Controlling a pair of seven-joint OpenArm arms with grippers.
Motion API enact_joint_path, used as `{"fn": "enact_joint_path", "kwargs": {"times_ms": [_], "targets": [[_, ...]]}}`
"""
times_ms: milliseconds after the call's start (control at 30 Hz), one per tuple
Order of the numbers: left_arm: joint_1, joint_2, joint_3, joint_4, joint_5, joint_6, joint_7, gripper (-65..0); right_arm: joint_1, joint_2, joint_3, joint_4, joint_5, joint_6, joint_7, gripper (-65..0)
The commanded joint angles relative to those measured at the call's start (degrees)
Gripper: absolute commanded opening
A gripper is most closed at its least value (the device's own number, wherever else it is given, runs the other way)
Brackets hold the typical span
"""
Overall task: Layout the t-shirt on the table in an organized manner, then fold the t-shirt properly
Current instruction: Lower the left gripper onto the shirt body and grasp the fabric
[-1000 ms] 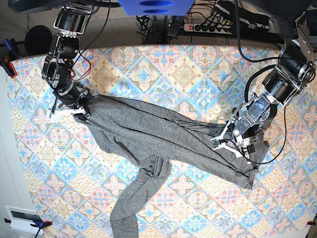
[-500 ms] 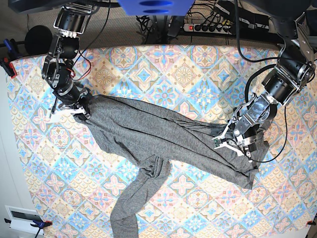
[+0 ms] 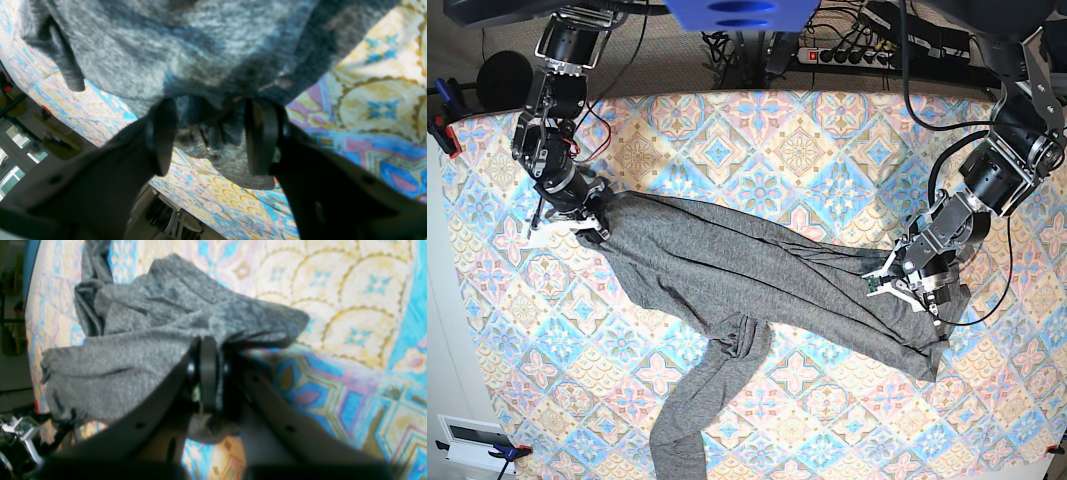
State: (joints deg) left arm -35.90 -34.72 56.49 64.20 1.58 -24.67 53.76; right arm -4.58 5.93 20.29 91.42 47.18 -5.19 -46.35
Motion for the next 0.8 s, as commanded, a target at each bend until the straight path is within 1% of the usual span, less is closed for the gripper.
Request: {"fn": "enact_joint_path", "kwargs": {"times_ms": [0, 233, 400, 567, 767], "targets": [[-0.8, -0.6, -0.3, -0.2, 0.0, 0.2, -0.6, -32.6, 0.8, 0.7, 0.1, 0.9, 0.9, 0.4, 0.8, -65.0], [-1.0, -0.6, -0.4, -0.2, 0.0, 0.2, -0.7, -37.4, 0.8, 0.7, 0.1, 0.9, 0.9, 0.4, 0.8, -65.0], [-1.1, -0.5, -0.5, -0.2, 0.0, 0.2, -0.7, -37.1, 0.8, 0.7, 0.1, 0.9, 0.9, 0.4, 0.8, -65.0], [-1.1, -0.5, -4.6, -0.2, 0.0, 0.3, -0.7, -37.1, 0.8, 0.7, 0.1, 0.9, 0.9, 0.4, 0.8, -65.0], [-1.1, -0.5, -4.8, -0.2, 0.0, 0.3, -0.7, -37.1, 0.8, 0.7, 0.1, 0.9, 0.9, 0.4, 0.8, -65.0]]}}
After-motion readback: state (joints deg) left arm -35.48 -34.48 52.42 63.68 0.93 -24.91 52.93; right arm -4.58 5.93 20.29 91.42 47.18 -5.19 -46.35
